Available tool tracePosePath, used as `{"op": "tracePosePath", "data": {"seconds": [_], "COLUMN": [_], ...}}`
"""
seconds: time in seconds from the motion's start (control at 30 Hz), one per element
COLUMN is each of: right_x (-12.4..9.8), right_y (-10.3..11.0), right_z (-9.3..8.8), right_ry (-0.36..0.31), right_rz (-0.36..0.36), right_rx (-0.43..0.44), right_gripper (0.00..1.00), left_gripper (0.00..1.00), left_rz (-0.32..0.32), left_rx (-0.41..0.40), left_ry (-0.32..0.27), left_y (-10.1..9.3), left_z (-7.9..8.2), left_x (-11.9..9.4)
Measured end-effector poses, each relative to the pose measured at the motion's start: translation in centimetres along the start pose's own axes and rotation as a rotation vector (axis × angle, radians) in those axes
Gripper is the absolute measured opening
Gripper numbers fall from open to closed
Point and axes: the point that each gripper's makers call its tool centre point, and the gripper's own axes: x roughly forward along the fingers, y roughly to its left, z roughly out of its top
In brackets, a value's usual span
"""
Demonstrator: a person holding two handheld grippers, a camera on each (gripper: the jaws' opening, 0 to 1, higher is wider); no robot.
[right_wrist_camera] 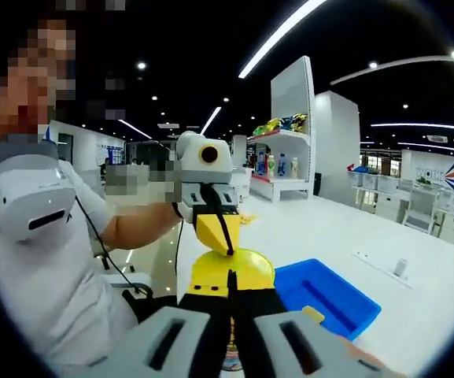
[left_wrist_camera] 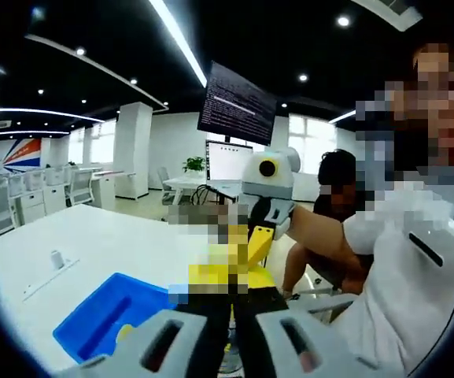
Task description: Open the lid of the chip container on the table, take out the chips, place them into the box in front of the container, and close the lid
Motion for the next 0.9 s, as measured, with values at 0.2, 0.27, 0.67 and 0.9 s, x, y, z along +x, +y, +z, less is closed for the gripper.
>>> {"op": "tracePosePath", "data": {"seconds": [0.2,0.27,0.67,0.9], "right_x": [0.2,0.3,0.4,0.4], "right_y": [0.0,-0.1,-0.3,-0.2], "right_z": [0.0,0.0,0.1,0.2], "right_ry": [0.007,0.017,-0.026,-0.053], "right_rz": [-0.007,-0.008,0.009,0.011], "right_rx": [-0.013,-0.004,0.028,0.035], "right_gripper": [0.01,0.01,0.00,0.00], "left_gripper": [0.01,0.01,0.01,0.01], "left_rz": [0.009,0.007,-0.013,-0.034], "left_rx": [-0.021,-0.023,0.057,0.003], "left_ry": [0.019,0.020,0.011,-0.039], "left_y": [0.4,0.4,1.2,-0.1], "left_z": [-0.3,-0.5,-1.1,-1.1], "left_x": [-0.1,-0.1,-0.1,0.2]}}
